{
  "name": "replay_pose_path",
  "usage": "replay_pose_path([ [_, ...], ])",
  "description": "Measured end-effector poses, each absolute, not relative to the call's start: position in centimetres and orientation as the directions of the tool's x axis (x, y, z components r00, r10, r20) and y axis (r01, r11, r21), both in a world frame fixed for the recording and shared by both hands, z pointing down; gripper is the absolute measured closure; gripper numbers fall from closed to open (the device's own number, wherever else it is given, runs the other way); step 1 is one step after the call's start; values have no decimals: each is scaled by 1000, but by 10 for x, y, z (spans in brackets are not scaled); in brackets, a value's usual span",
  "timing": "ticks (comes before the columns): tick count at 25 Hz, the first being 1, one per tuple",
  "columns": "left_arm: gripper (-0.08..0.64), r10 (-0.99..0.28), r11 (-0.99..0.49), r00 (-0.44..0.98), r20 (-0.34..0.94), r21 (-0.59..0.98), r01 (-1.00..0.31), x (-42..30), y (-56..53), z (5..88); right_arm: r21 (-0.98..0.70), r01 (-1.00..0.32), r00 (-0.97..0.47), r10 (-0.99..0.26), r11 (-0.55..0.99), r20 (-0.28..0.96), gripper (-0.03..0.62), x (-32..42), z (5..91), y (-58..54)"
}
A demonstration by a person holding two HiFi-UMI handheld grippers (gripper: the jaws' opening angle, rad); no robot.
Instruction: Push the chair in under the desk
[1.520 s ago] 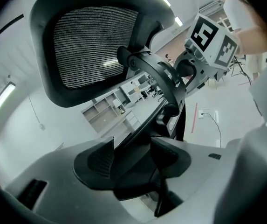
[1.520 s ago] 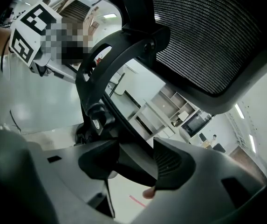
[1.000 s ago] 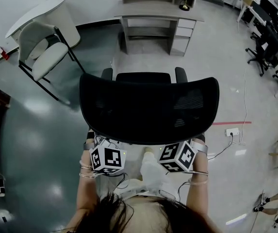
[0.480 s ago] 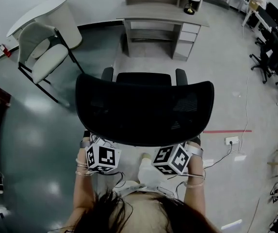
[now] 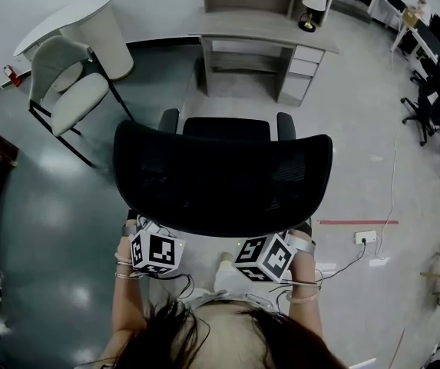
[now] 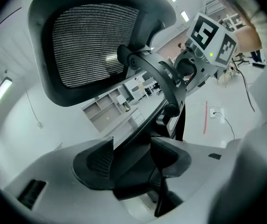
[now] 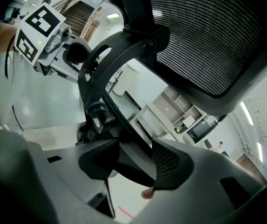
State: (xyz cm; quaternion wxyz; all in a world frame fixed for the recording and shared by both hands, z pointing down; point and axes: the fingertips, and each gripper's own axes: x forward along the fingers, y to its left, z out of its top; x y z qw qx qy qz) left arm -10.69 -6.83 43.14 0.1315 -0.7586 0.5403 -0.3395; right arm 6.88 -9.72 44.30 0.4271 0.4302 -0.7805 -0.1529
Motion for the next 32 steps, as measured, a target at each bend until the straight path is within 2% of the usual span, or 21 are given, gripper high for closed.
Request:
replay_pose_path([
  [15, 318, -915, -375, 197, 352, -564, -736, -124, -106, 428, 639, -512, -257, -812, 574, 524, 371, 52, 441, -133],
  [32, 319, -913, -394, 232, 337, -569, -722, -149, -159, 425, 627, -539, -206, -810, 562, 549, 371, 28, 440, -182],
])
